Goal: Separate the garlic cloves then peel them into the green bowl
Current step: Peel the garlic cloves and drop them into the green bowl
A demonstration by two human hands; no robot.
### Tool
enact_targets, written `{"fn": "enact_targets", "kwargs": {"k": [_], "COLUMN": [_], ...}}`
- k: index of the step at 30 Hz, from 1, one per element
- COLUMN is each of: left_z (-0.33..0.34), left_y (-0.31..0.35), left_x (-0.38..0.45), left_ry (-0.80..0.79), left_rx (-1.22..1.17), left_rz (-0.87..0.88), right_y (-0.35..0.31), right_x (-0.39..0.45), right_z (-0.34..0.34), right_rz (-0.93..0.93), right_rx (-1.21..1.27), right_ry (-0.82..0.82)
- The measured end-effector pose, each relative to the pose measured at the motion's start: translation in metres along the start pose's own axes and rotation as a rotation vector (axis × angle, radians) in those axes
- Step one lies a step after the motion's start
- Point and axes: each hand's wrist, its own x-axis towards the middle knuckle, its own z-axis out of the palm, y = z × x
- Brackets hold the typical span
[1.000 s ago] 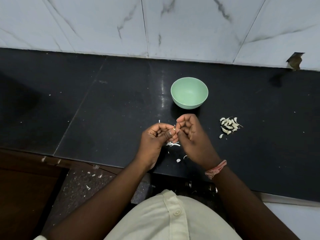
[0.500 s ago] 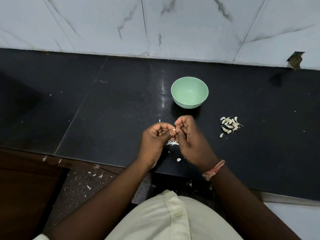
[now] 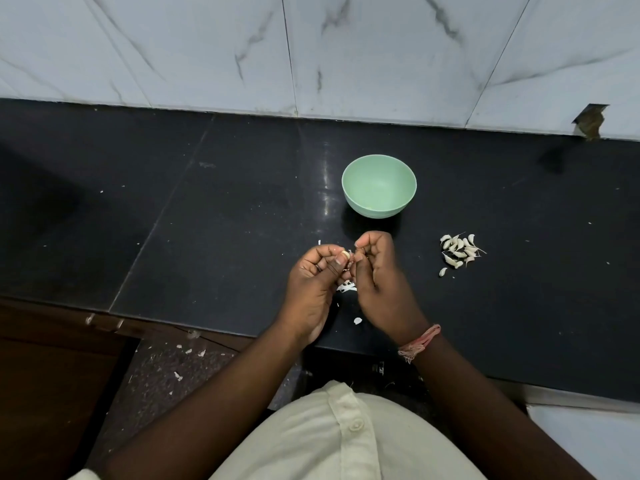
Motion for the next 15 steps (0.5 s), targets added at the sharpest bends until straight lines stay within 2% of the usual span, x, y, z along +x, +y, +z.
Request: {"fn": "enact_targets", "kwargs": {"k": [7,15], "left_z": [0.0,0.0005], "left_y": [0.0038,0.0055], "left_x": [-0.0003,-0.0023], "left_ry": [0.033,0.075], "left_rx": [-0.056,-0.088], "left_rz": [-0.045,-0.075], "right_y": [-0.0056,-0.001], "right_x": [0.0003,0.0044], "right_z": [-0.0019,-0.0028], "right_rz": [0.125,0.174], "right_rx": [0.149,-0.041], "right_ry": [0.06,0.263]}}
